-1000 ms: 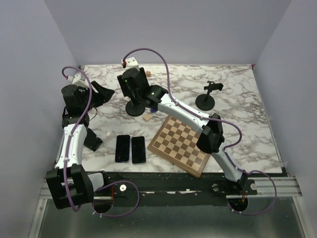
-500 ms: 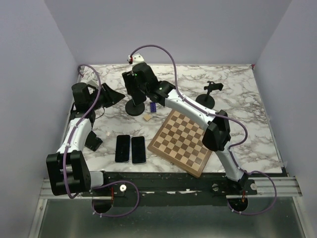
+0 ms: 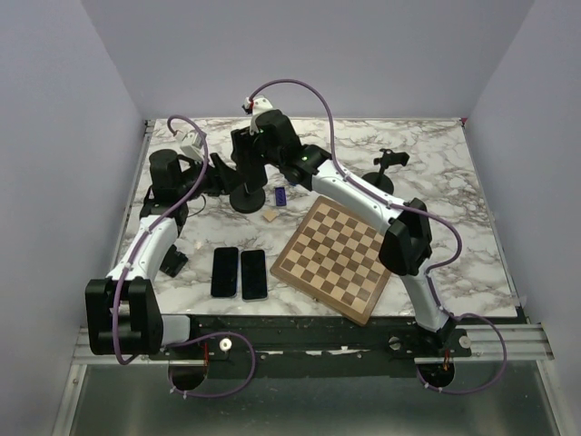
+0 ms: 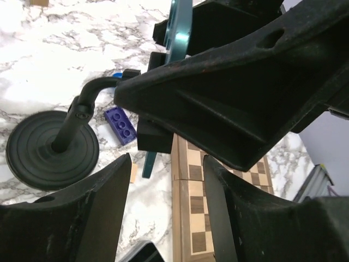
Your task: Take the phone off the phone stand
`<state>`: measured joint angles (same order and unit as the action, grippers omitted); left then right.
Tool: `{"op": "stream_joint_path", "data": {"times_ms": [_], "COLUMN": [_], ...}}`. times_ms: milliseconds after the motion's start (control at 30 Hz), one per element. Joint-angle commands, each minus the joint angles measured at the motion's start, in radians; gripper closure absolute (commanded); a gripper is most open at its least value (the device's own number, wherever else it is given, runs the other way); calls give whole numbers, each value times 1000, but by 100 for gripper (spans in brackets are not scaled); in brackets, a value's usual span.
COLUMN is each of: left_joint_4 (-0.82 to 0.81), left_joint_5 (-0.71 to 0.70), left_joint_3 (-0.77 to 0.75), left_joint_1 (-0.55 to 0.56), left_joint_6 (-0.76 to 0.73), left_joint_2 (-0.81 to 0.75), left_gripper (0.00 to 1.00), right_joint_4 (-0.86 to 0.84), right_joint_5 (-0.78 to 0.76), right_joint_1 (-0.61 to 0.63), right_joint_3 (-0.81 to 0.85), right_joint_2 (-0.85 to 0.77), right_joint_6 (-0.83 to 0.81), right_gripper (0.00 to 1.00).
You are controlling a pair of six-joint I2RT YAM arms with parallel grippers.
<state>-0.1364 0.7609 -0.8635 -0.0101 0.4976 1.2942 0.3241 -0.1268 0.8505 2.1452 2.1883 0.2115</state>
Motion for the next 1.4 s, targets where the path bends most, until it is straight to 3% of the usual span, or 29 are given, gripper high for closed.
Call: {"op": "stream_joint_path", "data": {"times_ms": [0, 400, 1067, 1200, 1367], "left_joint_4": [-86, -191, -220, -221, -221], "left_joint_5": [-97, -66, -14, -23, -21], "left_joint_3": [3, 29, 23, 27, 31], "left_joint_1": [42, 42, 48, 47, 46], "left_joint_6": [-80, -58, -14, -21, -21], "left_joint_2": [-33, -8, 24, 15, 14], "left_gripper": [38, 55, 53, 69, 100], "right_joint_4": [-34, -45, -48, -41, -51], "right_joint_5": [96, 119, 159, 160, 187], "right_joint_1": [9, 9, 9, 9, 4], "right_joint_3": [-11, -30, -7, -8, -19], "right_joint_2": [-41, -40, -22, -23, -22], "right_joint_6": [59, 73, 98, 88, 56], "right_gripper": [99, 99, 99, 99, 99]}}
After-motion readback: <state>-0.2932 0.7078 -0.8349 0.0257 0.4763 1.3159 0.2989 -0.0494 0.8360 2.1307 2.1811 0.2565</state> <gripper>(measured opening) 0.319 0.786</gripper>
